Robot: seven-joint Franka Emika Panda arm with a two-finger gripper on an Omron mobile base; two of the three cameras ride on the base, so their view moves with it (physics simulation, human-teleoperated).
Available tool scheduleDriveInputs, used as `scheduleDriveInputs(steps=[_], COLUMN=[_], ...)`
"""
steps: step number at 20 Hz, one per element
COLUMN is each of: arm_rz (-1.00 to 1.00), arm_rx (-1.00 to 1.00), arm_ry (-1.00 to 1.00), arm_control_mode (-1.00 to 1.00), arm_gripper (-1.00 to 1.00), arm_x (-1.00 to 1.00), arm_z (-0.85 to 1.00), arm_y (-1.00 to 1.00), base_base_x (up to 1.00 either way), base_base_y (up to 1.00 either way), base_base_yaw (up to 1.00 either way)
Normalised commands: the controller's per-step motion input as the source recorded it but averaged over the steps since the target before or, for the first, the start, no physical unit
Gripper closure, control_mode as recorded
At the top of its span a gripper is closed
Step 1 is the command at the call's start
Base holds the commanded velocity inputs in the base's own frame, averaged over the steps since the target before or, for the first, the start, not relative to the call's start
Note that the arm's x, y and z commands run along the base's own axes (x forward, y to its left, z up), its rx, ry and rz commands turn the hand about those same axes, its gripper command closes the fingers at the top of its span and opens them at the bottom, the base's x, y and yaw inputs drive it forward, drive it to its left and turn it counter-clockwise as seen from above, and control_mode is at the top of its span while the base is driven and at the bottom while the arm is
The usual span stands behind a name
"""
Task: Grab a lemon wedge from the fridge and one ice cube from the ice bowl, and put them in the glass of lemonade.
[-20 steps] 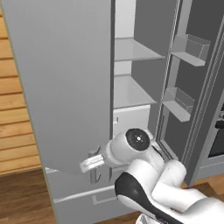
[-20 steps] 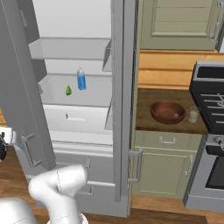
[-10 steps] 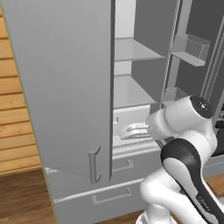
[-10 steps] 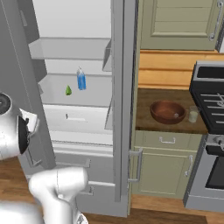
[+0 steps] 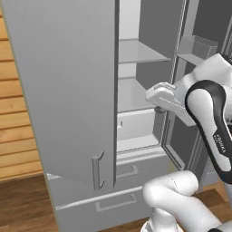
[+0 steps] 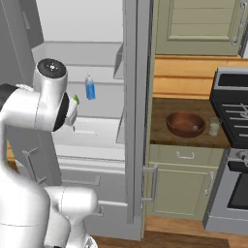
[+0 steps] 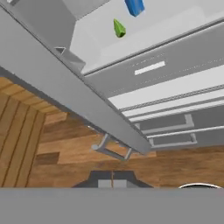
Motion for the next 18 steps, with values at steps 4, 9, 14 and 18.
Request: scheduleDriveInputs(steps=[4, 9, 14, 18], arm_rz=[-0.09, -0.01, 0.0, 0.0], arm_rx=[0.1, 0.11, 0.11, 0.09], arm_ry=[0.18, 0.25, 0.32, 0.29], arm_control_mode=[-1.0, -1.0, -1.0, -1.0], arm_gripper=[-1.0, -1.0, -1.0, -1.0], arm_x=[0.95, 1.0, 1.0, 0.91], arm_z=[-0.02, -0.08, -0.23, -0.39], arm_y=[0.16, 0.2, 0.21, 0.43], base_base_x=[0.0, 0.0, 0.0, 0.0], base_base_y=[0.0, 0.0, 0.0, 0.0], base_base_yaw=[0.0, 0.0, 0.0, 0.0])
